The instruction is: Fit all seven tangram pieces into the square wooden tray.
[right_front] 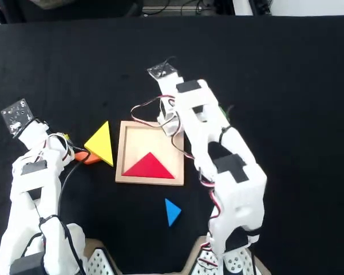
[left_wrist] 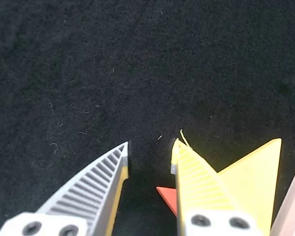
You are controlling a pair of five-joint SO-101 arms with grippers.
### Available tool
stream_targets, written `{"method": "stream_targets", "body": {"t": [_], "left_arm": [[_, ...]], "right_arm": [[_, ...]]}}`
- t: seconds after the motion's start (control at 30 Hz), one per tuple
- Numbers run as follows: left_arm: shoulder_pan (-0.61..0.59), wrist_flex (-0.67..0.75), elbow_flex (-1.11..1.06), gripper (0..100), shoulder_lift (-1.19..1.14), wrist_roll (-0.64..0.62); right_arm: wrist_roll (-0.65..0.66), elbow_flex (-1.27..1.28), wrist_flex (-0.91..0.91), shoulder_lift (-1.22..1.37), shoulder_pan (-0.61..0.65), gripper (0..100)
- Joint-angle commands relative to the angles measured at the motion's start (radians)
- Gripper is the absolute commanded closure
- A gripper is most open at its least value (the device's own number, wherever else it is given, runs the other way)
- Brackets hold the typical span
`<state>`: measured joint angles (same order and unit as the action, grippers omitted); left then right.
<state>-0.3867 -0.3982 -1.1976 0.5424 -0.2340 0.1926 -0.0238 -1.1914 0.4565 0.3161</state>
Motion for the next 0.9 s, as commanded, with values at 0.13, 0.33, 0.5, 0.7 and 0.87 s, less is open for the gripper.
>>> {"method": "stream_targets", "body": {"t": [0.13,0.33,0.5,0.7,0.87], "left_arm": [[0.001,0.021,0.016,85,0.003,-0.005],[0.001,0.021,0.016,85,0.003,-0.005],[0.001,0.021,0.016,85,0.003,-0.005],[0.001,0.021,0.016,85,0.003,-0.005],[0.001,0.020,0.016,84,0.005,-0.005]], "right_arm": [[0.015,-0.188,-0.002,0.148,-0.012,98.6],[0.015,-0.289,-0.018,0.205,-0.012,98.6],[0.017,-0.387,-0.126,0.205,-0.006,98.6],[0.017,-0.544,-0.350,0.140,-0.005,98.6],[0.017,-0.641,-0.528,-0.081,0.000,98.6]]}}
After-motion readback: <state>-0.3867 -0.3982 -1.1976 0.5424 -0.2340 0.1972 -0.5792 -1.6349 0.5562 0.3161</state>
